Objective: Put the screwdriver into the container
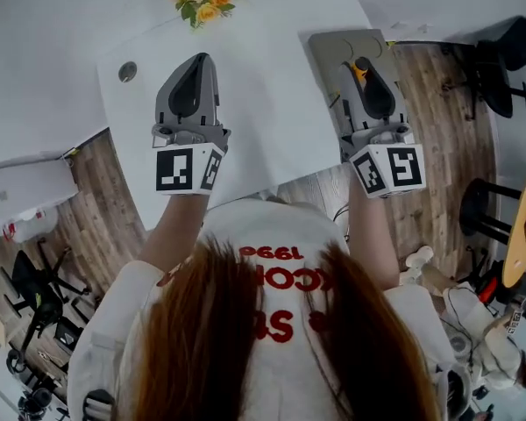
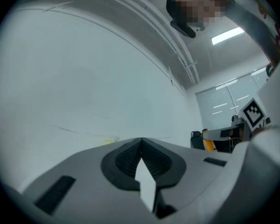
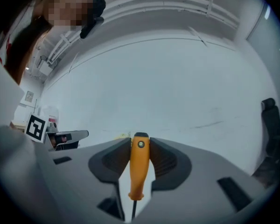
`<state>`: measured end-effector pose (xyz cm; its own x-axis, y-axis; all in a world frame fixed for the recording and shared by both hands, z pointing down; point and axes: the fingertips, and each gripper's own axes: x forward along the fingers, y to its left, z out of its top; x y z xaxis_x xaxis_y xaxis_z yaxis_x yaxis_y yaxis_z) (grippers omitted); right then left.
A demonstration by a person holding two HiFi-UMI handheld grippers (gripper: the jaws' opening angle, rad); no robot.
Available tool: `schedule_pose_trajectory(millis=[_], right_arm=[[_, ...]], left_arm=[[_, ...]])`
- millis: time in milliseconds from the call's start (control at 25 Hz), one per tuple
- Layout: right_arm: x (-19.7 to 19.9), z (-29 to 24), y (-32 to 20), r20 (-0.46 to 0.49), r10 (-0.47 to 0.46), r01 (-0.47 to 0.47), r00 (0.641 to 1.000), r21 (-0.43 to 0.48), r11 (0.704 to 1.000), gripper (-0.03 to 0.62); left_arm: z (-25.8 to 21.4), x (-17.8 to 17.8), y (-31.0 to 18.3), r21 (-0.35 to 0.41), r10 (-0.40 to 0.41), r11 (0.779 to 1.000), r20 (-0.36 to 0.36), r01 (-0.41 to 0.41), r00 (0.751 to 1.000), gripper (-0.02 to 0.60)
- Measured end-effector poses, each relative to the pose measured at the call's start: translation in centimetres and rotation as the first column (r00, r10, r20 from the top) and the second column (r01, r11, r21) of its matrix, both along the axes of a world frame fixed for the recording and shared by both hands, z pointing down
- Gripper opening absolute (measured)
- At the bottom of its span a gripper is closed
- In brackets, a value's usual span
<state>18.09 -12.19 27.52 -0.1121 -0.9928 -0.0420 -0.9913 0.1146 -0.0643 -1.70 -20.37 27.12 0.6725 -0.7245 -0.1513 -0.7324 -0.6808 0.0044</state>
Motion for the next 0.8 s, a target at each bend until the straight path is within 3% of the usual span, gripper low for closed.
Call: schedule_pose_trajectory(millis=[160,400,600,800], right_arm=[[4.7,0.2,2.7,0.028,0.118,-0.118,0.993,-0.010,0.993,0.124],[8.0,-0.1,6.5,0.022,0.230,-0.230,0.973,-0.020,0.973,0.124],[8.5,2.2,6.8,-0.002,0.241,-0.241,0.970,-0.083,0.967,0.124],[8.8,6.7,6.3,-0.092,0.200,-0.215,0.975,-0.199,0.956,0.124]], left_arm=[[0.7,5.1,0.3,-0.016,0.108,0.994,-0.010,-0.108,0.994,0.007],[0.6,9.1,1.6,-0.022,0.206,0.978,-0.016,-0.206,0.978,0.008],[2.1,10.2,1.7,-0.052,0.230,0.972,0.011,-0.229,0.973,0.008],[4.0,11.0,1.8,-0.091,0.228,0.970,0.050,-0.223,0.972,0.007]])
